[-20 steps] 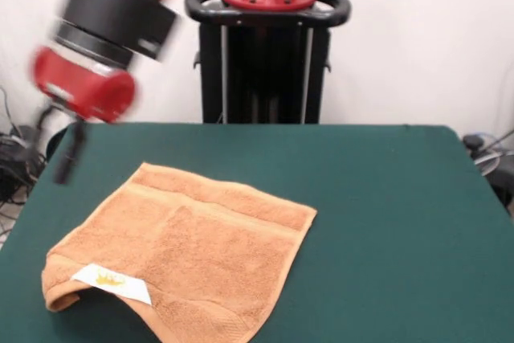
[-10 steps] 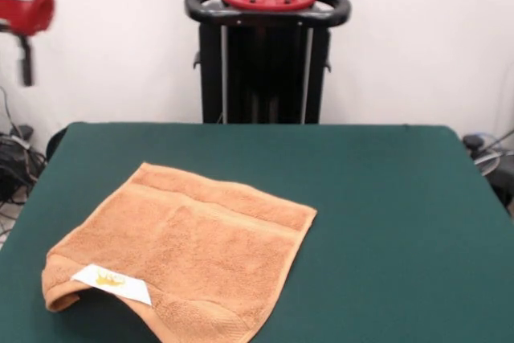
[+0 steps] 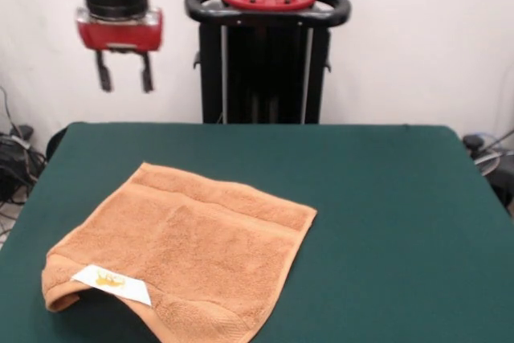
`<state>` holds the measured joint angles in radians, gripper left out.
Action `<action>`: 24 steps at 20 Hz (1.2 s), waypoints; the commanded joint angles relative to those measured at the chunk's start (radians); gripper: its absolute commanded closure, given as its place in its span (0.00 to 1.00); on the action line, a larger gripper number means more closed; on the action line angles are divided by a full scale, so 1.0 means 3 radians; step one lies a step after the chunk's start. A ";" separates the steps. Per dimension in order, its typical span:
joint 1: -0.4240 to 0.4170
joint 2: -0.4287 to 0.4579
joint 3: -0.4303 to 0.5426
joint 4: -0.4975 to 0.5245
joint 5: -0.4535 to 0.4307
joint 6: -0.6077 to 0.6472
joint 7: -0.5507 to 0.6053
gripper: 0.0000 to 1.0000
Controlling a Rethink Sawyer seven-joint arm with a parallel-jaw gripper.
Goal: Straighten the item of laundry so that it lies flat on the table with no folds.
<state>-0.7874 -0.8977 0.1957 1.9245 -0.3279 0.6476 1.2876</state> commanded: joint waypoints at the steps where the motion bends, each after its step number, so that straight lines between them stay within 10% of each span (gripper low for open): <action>1: 0.0153 0.0268 0.0086 0.0360 -0.0223 -0.0560 0.0371 0.00; 8: 0.0324 0.0649 -0.0360 0.0331 0.0060 -0.2033 0.1243 0.00; 24: 0.0409 0.0990 -0.0682 0.0412 0.0611 -0.2613 0.1324 0.00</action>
<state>-0.7165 -0.6507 0.0526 1.9951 -0.2096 -0.1488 1.4328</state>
